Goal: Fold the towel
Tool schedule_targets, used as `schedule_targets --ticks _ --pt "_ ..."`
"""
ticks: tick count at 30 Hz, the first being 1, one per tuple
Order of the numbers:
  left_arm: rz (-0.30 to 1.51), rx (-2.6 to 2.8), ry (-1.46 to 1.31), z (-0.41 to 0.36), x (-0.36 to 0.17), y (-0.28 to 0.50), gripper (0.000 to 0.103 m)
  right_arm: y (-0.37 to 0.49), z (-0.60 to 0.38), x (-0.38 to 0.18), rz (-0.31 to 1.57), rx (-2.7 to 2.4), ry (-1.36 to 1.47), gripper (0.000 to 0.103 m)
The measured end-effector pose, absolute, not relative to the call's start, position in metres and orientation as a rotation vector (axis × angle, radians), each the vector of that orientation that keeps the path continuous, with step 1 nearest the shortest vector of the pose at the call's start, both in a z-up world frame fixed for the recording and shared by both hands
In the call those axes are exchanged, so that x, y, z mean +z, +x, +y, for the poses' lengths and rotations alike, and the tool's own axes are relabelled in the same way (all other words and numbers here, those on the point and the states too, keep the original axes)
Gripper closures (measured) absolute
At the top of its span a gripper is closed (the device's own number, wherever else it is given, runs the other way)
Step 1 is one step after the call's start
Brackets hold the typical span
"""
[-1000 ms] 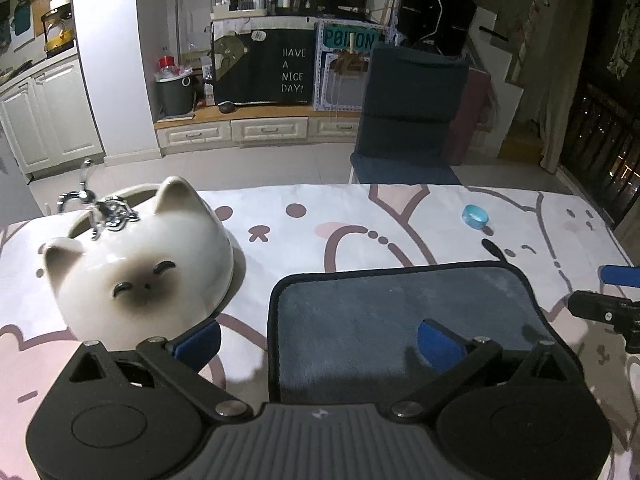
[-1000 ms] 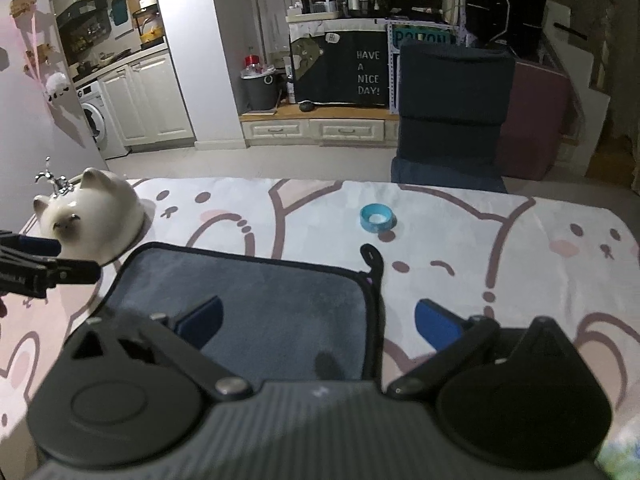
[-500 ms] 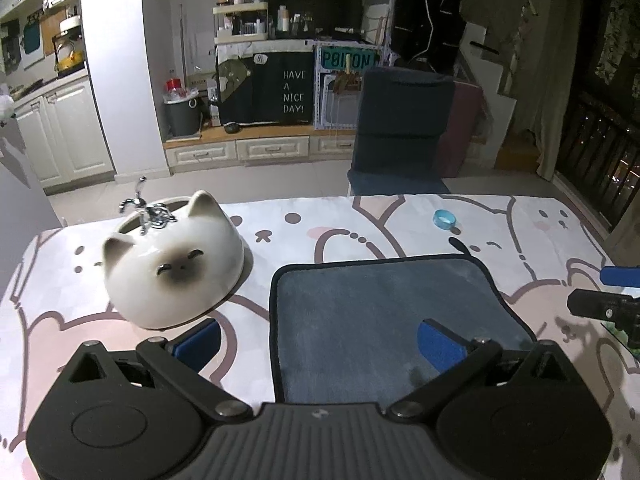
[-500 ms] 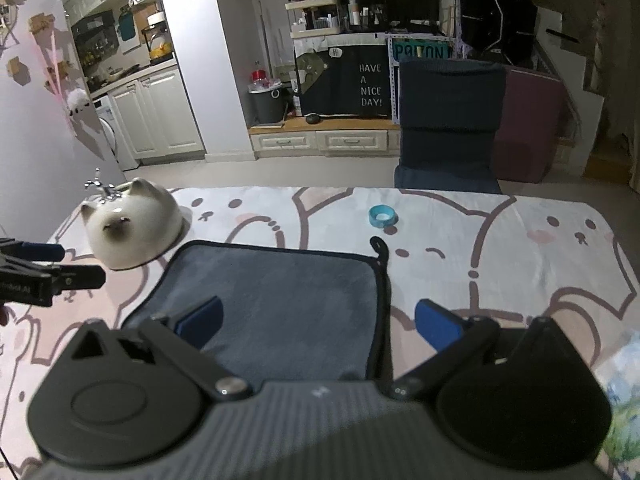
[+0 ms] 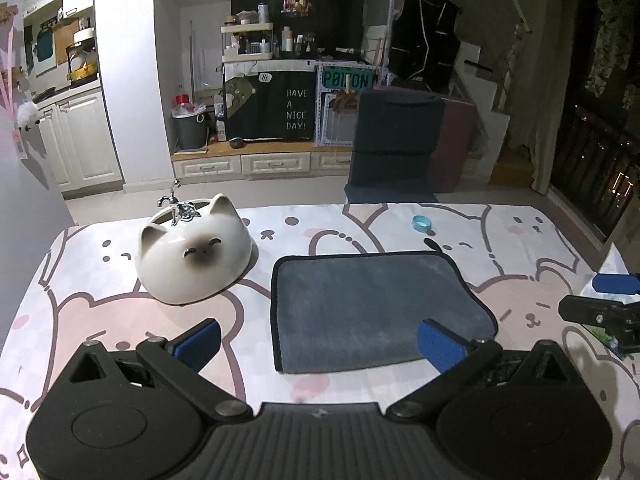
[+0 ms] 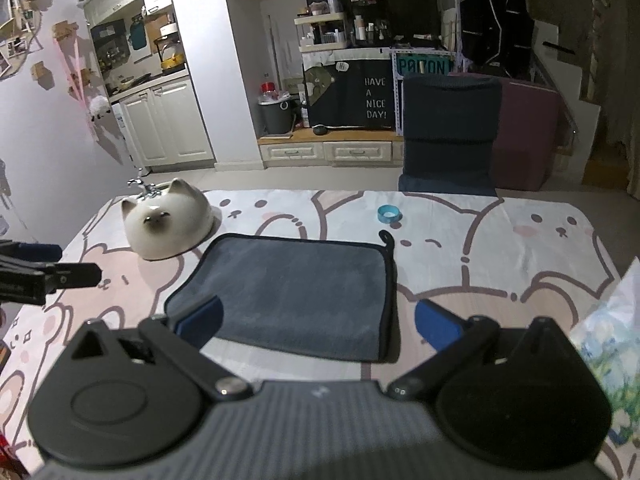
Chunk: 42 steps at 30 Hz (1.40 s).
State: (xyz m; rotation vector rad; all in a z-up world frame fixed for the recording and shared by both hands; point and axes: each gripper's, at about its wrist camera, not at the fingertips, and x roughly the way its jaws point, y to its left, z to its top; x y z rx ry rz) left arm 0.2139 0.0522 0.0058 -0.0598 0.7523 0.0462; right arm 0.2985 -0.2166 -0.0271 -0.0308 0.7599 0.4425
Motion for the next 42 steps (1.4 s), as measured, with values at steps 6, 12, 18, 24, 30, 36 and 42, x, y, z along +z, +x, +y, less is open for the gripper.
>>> schedule_targets --ticks 6,12,18,24,30,36,42 --pt "0.745 0.040 -0.040 0.041 0.016 0.182 0.000 0.268 -0.221 -0.018 0.739 0.457 -0.035 0.000" --pt "0.734 0.032 -0.047 0.035 0.024 0.151 0.000 0.237 -0.229 -0.010 0.722 0.464 -0.034 0.000" --pt "0.730 0.027 -0.045 0.030 0.030 0.126 0.000 0.210 -0.235 -0.003 0.704 0.478 -0.027 0.000" --pt "0.706 0.023 -0.040 0.025 0.033 0.101 0.000 0.188 -0.239 -0.001 0.700 0.497 -0.019 0.000" --pt "0.698 0.012 -0.020 0.021 0.032 0.078 0.000 0.162 -0.244 -0.001 0.694 0.508 -0.022 0.000" --pt "0.690 -0.007 -0.022 0.017 0.026 0.058 0.000 0.139 -0.248 -0.002 0.689 0.513 -0.022 0.000" --pt "0.682 -0.018 -0.022 0.011 0.020 0.039 0.000 0.119 -0.250 -0.002 0.679 0.511 -0.034 0.000"
